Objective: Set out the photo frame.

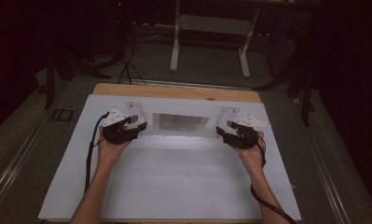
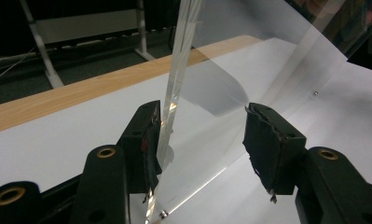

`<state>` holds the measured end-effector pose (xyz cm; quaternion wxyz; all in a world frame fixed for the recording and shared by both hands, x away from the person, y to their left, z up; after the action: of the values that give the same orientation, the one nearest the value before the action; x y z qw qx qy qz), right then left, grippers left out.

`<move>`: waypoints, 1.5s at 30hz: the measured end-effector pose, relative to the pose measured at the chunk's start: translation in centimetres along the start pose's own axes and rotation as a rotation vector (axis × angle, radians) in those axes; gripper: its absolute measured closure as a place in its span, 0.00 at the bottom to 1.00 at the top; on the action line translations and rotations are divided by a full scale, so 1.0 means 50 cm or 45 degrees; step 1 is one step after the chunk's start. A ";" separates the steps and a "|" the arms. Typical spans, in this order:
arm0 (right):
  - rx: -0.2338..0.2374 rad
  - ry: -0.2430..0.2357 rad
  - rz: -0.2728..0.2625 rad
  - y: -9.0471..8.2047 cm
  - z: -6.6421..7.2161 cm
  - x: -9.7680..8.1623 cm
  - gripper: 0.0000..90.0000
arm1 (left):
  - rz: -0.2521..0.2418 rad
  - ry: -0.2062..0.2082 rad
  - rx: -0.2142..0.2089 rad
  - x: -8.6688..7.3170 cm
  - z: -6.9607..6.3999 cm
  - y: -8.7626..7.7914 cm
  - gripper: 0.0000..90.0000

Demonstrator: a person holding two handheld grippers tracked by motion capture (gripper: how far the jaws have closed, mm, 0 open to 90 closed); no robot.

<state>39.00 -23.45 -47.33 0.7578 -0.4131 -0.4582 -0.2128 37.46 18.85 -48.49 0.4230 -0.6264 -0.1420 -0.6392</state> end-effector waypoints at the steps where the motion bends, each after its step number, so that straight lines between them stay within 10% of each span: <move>1: 0.006 -0.003 -0.005 0.003 0.001 -0.001 0.48 | 0.000 -0.001 0.003 0.000 0.000 0.000 0.52; 25: -0.071 0.002 -0.057 0.043 -0.003 0.014 0.51 | 0.026 -0.022 0.164 0.017 0.004 0.042 0.47; 45: -0.059 0.061 -0.051 0.003 -0.005 0.014 0.50 | 0.085 -0.091 0.126 0.044 -0.027 0.029 0.47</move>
<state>39.54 -23.52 -46.85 0.7544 -0.4158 -0.4430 -0.2484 37.90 16.25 -47.19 0.4691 -0.6315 -0.1675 -0.5942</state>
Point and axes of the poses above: each handheld gripper's, and its own axes: y roughly forward along the jaws, x roughly out of its top, z roughly to its left, the point moved 1 cm from there along y, roughly forward along the jaws, and after that the axes turned 14 degrees about y, right-handed, at the moved point
